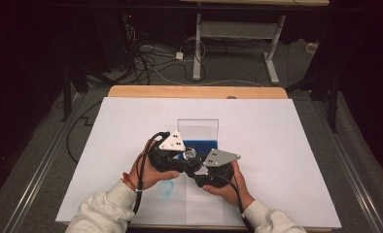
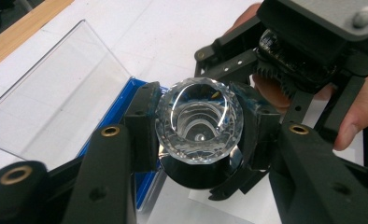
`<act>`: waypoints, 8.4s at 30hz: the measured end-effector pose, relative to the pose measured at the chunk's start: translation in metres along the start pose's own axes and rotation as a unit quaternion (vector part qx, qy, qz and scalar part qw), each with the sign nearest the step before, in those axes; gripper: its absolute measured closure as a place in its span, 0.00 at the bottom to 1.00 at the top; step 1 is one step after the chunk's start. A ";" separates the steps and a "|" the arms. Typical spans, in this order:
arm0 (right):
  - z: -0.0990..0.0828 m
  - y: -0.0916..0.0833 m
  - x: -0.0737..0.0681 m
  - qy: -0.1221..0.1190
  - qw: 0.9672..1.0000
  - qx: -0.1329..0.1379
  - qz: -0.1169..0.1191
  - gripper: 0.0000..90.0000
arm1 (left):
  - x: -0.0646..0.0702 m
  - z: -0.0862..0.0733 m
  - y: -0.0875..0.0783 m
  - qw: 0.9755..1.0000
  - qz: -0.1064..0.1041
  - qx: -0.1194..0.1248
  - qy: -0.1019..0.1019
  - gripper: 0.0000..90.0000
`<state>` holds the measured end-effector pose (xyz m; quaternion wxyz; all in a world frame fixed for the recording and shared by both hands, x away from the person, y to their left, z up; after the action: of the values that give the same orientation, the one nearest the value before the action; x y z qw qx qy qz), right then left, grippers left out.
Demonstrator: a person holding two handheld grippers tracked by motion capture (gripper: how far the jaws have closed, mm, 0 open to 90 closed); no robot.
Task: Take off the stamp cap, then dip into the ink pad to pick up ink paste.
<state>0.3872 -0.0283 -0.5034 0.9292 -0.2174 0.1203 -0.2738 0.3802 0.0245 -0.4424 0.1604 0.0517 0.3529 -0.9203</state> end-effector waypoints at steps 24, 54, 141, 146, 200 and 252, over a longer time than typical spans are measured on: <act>-0.003 -0.006 0.000 -0.079 0.995 -0.044 -0.029 0.44 | 0.006 -0.002 0.000 0.999 -0.032 0.008 -0.003 0.61; -0.018 -0.014 -0.003 -0.127 0.987 -0.093 -0.034 0.44 | -0.006 -0.001 -0.014 1.000 -0.010 0.016 -0.014 0.61; -0.060 -0.146 0.072 0.006 0.985 -0.037 -0.170 0.44 | -0.057 0.000 0.034 0.999 0.025 0.015 -0.017 0.61; -0.060 -0.144 0.071 0.002 0.984 -0.042 -0.170 0.44 | -0.058 -0.010 0.054 0.999 0.030 0.009 -0.026 0.61; -0.062 -0.145 0.070 0.010 0.988 -0.043 -0.145 0.43 | -0.063 -0.048 0.068 0.997 0.044 -0.016 -0.054 0.61; -0.063 -0.144 0.069 0.006 0.988 -0.049 -0.147 0.43 | -0.059 -0.048 0.067 0.995 0.040 -0.068 -0.055 0.61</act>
<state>0.3566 -0.1974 -0.4982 0.8661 -0.2764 0.1060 -0.4028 0.4572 0.0249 -0.5081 0.2194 0.0038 0.4030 -0.8885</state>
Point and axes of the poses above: each handheld gripper's, and its own axes: y roughly forward along the jaws, z roughly out of its top, x roughly to its right, the point moved 10 cm from there along y, roughly forward along the jaws, and after that the axes turned 11 degrees about y, right-handed, at the moved point
